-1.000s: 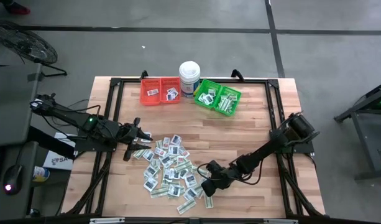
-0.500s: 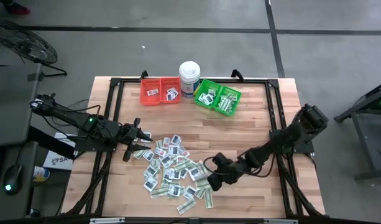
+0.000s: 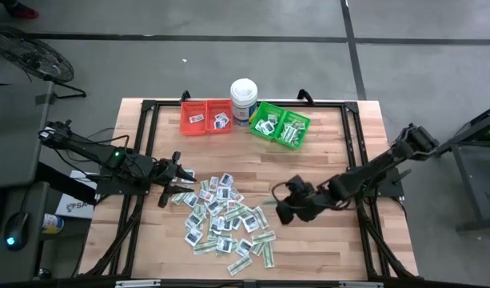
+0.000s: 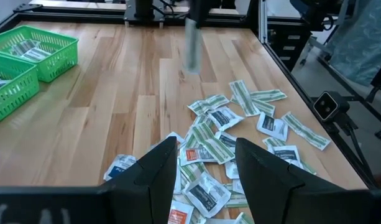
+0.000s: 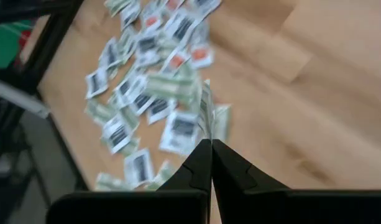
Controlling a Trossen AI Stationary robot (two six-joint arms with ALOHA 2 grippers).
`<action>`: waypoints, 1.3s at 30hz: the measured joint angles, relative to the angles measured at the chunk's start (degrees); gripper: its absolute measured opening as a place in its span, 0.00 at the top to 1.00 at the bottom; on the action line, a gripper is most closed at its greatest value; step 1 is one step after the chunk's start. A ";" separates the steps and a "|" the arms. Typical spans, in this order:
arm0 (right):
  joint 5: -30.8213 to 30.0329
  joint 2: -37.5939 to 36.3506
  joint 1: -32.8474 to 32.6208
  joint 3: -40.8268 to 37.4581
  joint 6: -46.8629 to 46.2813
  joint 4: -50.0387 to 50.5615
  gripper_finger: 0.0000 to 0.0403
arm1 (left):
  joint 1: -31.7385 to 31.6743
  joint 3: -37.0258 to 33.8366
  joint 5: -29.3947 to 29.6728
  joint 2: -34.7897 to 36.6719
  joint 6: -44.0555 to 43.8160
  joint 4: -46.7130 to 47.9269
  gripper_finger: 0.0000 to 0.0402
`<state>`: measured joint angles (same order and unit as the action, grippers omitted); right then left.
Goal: Pick & Place First Aid Supplies
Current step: Put the green bandage pack into the right green bin
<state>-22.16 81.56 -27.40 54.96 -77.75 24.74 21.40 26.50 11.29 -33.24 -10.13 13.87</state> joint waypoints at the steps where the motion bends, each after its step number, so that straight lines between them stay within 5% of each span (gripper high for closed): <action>1: -0.25 -0.89 0.74 0.00 0.75 1.34 1.00 | -0.01 0.00 0.00 0.01 0.00 0.00 0.60; 12: 1.76 -9.98 13.68 0.02 10.75 17.81 1.00 | 0.01 0.00 0.39 -0.01 -0.17 0.00 0.60; 22: 8.77 -16.79 37.18 0.04 26.58 25.23 1.00 | -0.01 0.00 2.60 0.00 -0.79 -0.02 0.60; 39: 42.47 -8.75 74.54 0.04 68.43 19.48 1.00 | -0.01 0.00 7.29 0.00 -3.19 -0.55 0.60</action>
<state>20.30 72.81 47.13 55.00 -9.32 44.22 21.39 26.50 18.58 -33.24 -13.32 13.32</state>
